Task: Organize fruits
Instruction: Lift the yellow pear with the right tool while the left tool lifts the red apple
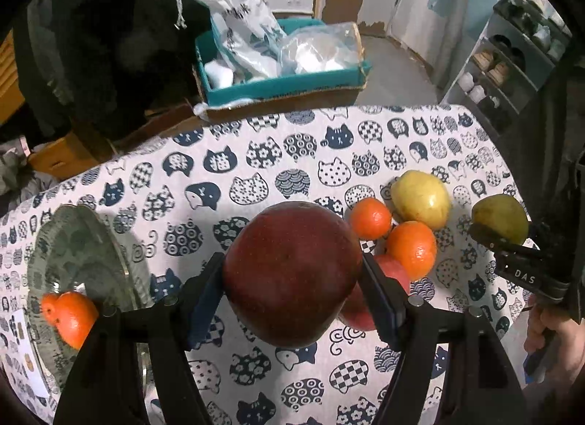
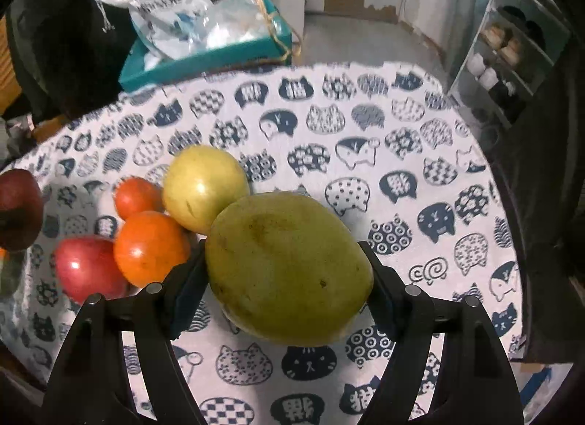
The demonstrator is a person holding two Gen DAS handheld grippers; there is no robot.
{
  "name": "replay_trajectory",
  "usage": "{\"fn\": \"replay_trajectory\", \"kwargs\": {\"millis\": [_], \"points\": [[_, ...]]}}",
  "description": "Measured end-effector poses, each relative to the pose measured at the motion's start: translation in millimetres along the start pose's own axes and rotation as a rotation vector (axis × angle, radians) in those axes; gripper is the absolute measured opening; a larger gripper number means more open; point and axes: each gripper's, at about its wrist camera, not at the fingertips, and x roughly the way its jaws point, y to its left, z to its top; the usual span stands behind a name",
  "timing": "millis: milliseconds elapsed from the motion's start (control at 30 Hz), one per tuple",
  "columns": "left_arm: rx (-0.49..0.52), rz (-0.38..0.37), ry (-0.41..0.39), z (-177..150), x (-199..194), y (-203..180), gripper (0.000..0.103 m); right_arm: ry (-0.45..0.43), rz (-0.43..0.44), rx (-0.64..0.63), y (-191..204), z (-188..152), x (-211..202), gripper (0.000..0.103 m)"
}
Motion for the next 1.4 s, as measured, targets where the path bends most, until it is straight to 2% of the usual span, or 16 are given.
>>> {"fn": "replay_trajectory", "kwargs": {"millis": [300,467,833,1400], "points": [[-0.021,0.0,-0.093,-1.5,-45.8,10.4,0.073,-0.11,0.004,-0.043,23.1,12.8,-48.1,0.077],[-0.009,0.036,-0.147,-2.2,-70.9,13.6,0.073,-0.177,0.023,-0.056,31.5,17.4,-80.7,0.077],[-0.02,0.05,-0.244,-11.2,-121.2,21.7,0.073,-0.318,0.074,-0.093,54.6,22.2,-142.4,0.077],[-0.047,0.069,-0.361,-23.0,-175.9,44.8,0.073,-0.445,0.132,-0.154,91.8,24.4,-198.5,0.077]]}}
